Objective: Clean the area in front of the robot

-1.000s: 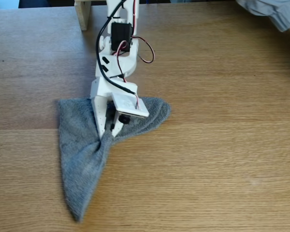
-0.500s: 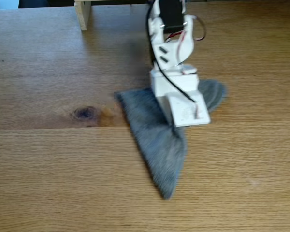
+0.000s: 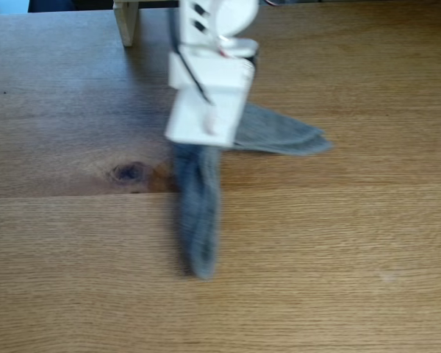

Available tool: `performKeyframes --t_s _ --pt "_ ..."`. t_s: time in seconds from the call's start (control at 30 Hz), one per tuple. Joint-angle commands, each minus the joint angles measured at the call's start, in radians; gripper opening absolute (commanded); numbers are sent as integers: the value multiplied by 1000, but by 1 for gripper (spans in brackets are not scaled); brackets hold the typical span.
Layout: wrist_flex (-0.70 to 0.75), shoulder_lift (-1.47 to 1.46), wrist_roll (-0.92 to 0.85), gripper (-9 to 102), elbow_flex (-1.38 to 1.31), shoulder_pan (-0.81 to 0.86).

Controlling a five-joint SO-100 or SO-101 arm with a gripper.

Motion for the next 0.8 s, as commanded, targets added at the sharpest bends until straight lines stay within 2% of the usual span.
performKeyframes --t_s 0.0,0.17,0.37,0.5,0.77 --pt "143 236 -74 0 -20 264" --pt "256 261 -210 0 -5 491" --pt "195 368 -407 0 233 663" --pt "84 483 -571 0 491 747" --pt "-336 696 -822 0 1054 761"
